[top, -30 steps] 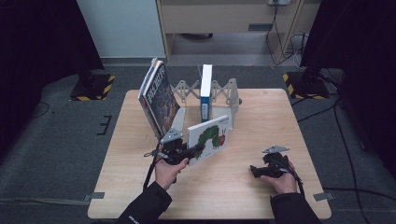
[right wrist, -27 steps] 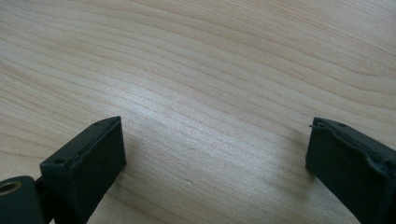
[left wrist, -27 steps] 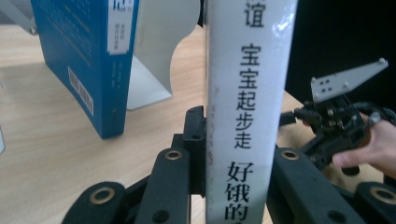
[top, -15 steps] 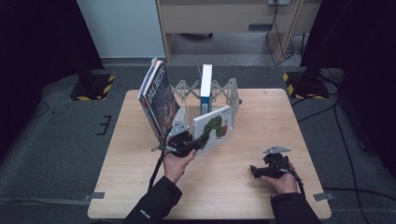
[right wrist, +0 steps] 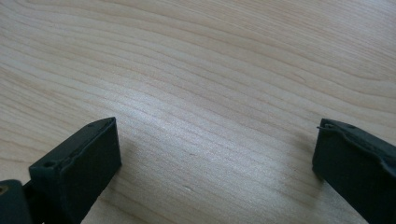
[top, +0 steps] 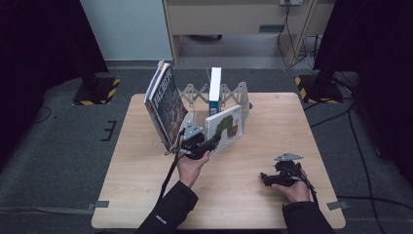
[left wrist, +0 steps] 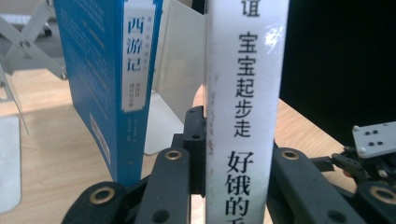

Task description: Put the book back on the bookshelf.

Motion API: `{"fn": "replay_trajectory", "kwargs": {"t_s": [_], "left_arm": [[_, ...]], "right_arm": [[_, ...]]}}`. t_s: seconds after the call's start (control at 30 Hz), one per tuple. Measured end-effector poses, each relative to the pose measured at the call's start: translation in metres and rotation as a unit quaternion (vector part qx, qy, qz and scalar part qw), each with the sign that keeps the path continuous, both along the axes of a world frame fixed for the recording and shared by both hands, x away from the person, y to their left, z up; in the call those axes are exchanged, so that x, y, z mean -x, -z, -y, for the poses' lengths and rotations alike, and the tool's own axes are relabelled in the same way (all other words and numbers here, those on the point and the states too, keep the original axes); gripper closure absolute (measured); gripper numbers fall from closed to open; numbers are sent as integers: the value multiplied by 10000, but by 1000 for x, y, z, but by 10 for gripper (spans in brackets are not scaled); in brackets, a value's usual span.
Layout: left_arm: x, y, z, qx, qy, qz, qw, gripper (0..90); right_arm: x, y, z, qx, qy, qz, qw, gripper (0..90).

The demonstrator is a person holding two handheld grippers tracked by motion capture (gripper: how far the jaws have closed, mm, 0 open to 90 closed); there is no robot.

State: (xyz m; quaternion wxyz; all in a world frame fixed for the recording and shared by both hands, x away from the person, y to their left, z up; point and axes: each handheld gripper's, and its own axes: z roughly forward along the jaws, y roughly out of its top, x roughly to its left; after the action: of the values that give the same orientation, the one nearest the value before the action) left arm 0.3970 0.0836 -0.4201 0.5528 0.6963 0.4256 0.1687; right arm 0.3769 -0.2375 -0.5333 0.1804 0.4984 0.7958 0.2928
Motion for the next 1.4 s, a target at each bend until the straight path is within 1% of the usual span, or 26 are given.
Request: {"fn": "replay_trajectory", "kwargs": {"t_s": [0.1, 0.2, 0.23, 0.3, 0.4, 0.6, 0.7, 0.83, 1.0, 1.1, 1.3, 1.4], "left_arm": [[-4, -2, 3, 105, -23, 38, 9999, 746], [-6, -3, 7, 48, -69, 121, 9999, 746], [-7, -2, 8, 65, -87, 132, 9999, 746], [-9, 0, 10, 71, -121, 136, 9998, 745], [-12, 5, 14, 54, -157, 55, 9998, 746], [-17, 13, 23, -57, -239, 78, 9997, 746], [-19, 16, 28, -147, -315, 136, 9993, 745], [-24, 20, 32, -147, -321, 83, 9993, 746], [-30, 26, 35, -223, -415, 50, 9989, 746], [-32, 29, 37, -296, -463, 82, 9985, 745], [-37, 36, 41, -384, -546, 80, 9977, 745], [-40, 37, 42, -396, -589, 81, 9974, 745]], "right_arm": [[0, 0, 0, -6, 5, 10, 10000, 11], [1, 0, 0, -21, 12, 11, 10000, 11], [1, 0, 0, -21, 13, 15, 10000, 10], [1, 1, 0, -33, 23, 28, 10000, 9], [1, 1, 0, -46, 0, 69, 10000, 6], [2, 2, 0, -60, 2, 87, 9999, 5], [2, 2, 1, -69, 6, 96, 9999, 5], [2, 2, 1, -75, 2, 110, 9999, 5], [2, 2, 1, -76, -4, 125, 9999, 5], [2, 2, 1, -76, -10, 127, 9999, 5], [2, 3, 1, -79, -9, 133, 9999, 5], [2, 3, 1, -80, -9, 135, 9999, 5]]}}
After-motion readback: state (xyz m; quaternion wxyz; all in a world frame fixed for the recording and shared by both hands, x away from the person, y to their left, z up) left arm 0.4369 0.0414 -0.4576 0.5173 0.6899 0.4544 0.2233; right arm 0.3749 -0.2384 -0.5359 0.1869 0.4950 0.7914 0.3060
